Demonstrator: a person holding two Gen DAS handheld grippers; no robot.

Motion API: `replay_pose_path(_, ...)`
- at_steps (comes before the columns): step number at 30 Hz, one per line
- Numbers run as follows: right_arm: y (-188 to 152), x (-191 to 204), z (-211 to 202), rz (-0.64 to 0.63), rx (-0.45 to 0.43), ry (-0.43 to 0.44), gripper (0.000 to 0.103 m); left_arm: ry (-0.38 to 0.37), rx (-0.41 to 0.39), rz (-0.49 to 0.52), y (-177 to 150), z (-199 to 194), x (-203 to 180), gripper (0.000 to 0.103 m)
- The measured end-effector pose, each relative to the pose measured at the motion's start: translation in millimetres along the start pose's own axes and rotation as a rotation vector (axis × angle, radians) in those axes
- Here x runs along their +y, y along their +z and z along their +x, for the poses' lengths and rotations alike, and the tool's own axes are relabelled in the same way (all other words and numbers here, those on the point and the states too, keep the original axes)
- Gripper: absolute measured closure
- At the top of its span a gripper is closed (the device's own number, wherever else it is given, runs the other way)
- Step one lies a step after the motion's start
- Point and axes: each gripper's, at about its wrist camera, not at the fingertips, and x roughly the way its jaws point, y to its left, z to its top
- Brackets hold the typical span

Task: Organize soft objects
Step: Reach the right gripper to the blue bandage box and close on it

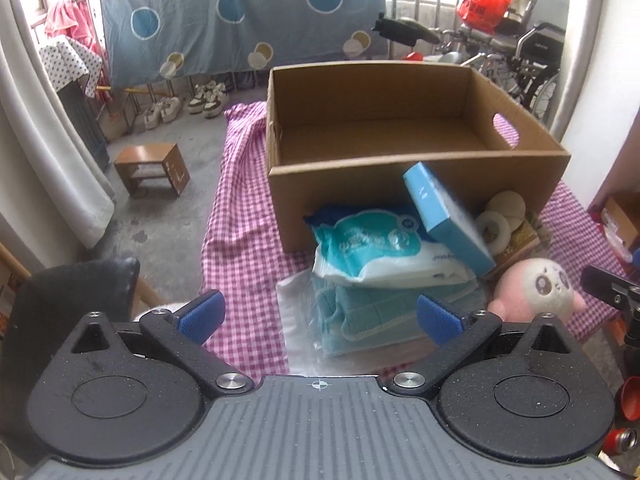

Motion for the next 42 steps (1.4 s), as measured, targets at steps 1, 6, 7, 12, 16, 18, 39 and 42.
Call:
replay_pose_path(1, 4, -3, 1, 0.011, -0.013, 0.019, 0.000, -0.021, -0.029, 0.009, 5, -1, -1, 0.000)
replay_pose_path(6, 15, -23, 13, 0.112, -0.048, 0.089, 0.000, -0.212, -0.165, -0.004, 21, -4, -2, 0.000)
replay_pose_path(7, 16, -26, 17, 0.127, -0.049, 0.093, 0.000, -0.254, -0.182, -0.011, 26, -2, -2, 0.001)
replay_pose_path(12, 19, -43, 34, 0.208, -0.044, 0.121, 0.007, -0.356, -0.153, 0.013, 50, 17, -17, 0.007)
replay_pose_path(16, 20, -55, 51, 0.271, -0.008, 0.153, 0.018, -0.392, -0.094, 0.054, 61, 42, -34, 0.033)
replay_pose_path(18, 19, -58, 58, 0.284, 0.003, 0.161, 0.019, -0.391, -0.051, 0.063, 64, 54, -41, 0.041)
replay_pose_path(39, 26, -42, 89, 0.307, 0.075, 0.323, 0.034, -0.402, 0.035, -0.052, 76, 75, -2, 0.099)
replay_pose_path(42, 26, -43, 92, 0.327, 0.085, 0.342, 0.034, -0.450, 0.078, -0.073, 78, 79, 2, 0.094)
